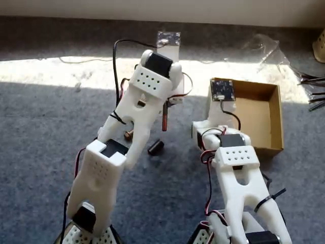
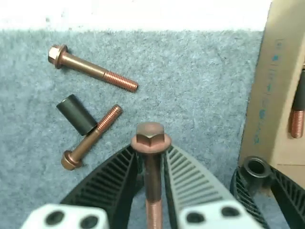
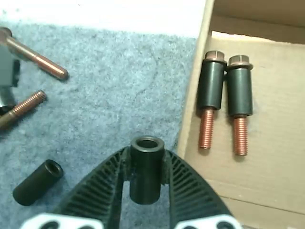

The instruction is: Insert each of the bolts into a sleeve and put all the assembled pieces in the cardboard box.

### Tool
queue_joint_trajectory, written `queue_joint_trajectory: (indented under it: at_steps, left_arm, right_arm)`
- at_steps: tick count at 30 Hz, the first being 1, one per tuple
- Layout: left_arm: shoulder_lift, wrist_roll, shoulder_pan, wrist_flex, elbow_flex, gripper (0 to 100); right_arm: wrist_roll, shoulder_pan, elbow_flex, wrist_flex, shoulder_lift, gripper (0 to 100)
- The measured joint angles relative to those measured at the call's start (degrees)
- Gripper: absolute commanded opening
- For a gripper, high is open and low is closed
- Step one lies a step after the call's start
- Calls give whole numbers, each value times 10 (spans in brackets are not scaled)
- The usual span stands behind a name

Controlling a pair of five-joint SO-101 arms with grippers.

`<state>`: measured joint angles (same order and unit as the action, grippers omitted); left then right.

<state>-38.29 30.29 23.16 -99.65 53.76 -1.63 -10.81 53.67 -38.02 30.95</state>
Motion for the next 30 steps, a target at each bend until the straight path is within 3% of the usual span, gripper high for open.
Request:
queue_joint_trajectory:
  at_steps: [6, 16, 25, 30]
  left_arm:
    - [14, -37, 0, -6, -3, 5]
    - [215, -39, -6, -11, -135, 5]
    - [382, -40, -72, -11, -257, 5]
    - [492, -70, -72, -11, -332, 5]
  right_arm:
    - [0, 0, 0, 4, 0, 5]
    - [0, -5, 5, 4, 1, 5]
    - [2, -47, 50, 61, 1, 5]
    - [2, -113, 51, 76, 1, 5]
